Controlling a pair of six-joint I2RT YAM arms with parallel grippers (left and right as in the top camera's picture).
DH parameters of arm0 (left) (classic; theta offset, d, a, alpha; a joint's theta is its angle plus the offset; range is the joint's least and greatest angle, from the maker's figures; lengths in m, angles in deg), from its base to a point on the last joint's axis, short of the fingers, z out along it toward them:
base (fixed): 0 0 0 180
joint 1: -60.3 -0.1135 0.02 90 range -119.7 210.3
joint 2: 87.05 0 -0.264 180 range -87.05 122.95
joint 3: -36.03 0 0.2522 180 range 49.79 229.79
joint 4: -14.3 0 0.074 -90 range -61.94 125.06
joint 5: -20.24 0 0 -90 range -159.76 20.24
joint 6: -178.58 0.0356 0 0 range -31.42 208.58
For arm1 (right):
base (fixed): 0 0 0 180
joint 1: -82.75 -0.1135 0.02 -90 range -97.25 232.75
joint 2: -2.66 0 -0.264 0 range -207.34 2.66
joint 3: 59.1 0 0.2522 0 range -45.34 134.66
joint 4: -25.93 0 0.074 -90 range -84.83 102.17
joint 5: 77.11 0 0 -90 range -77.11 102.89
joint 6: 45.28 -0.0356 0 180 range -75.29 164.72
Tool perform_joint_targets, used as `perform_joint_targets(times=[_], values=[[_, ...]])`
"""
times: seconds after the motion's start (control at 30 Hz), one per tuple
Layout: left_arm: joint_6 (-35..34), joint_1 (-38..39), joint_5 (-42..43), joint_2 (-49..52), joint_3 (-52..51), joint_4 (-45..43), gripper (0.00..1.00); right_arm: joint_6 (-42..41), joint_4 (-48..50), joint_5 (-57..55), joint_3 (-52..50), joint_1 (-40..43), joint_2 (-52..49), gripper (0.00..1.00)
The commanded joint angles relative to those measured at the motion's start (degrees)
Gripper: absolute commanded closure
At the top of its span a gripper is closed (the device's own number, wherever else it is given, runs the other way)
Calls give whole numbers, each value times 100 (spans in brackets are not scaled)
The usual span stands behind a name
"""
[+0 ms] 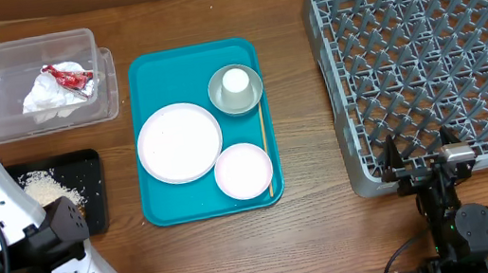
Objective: Sort waste into correct bins and load items into the dishwasher
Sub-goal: 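Drop the napkin into the clear bin and park the left arm, then move the right gripper to the small white bowl and grasp its rim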
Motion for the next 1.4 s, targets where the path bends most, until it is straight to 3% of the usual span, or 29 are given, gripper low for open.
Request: perform_joint_targets(times=[0.0, 0.33, 0.4, 0.47, 0.57, 0.63, 0.77, 0.9, 0.97, 1.13, 1.37], values=[[9, -31, -922, 37, 7, 92, 0, 22, 39, 2, -59, 15, 61, 0], [7, -31, -1027, 37, 7, 153, 0, 17, 94, 28, -59, 15, 61, 0], [4, -31, -1027, 37, 7, 153, 0, -205, 481, 553, -59, 11, 61, 0], [4, -31, -1027, 37, 7, 153, 0, -979, 984, 1827, -59, 4, 61, 0], [7, -31, -1029, 37, 7, 153, 0, -2846, 1434, 4612, -59, 4, 61, 0], [4, -31, -1027, 37, 7, 153, 0, -3480, 1875, 5152, -59, 4, 61, 0], [4, -31, -1027, 37, 7, 153, 0, -5104, 2944, 4920, -59, 4, 61, 0], [4, -31, -1027, 37, 7, 153, 0, -5934, 4059, 3928, -52, 4, 61, 0], [4, -31, -1027, 37, 7, 153, 0, -6153, 4153, 3486, 50, 4, 61, 0], [4, -31, -1027, 37, 7, 153, 0, -5899, 3128, 2935, 837, 4, -136, 0], [4, -31, -1027, 37, 7, 153, 0, -3910, 813, 3342, 3045, 4, -1781, 0]])
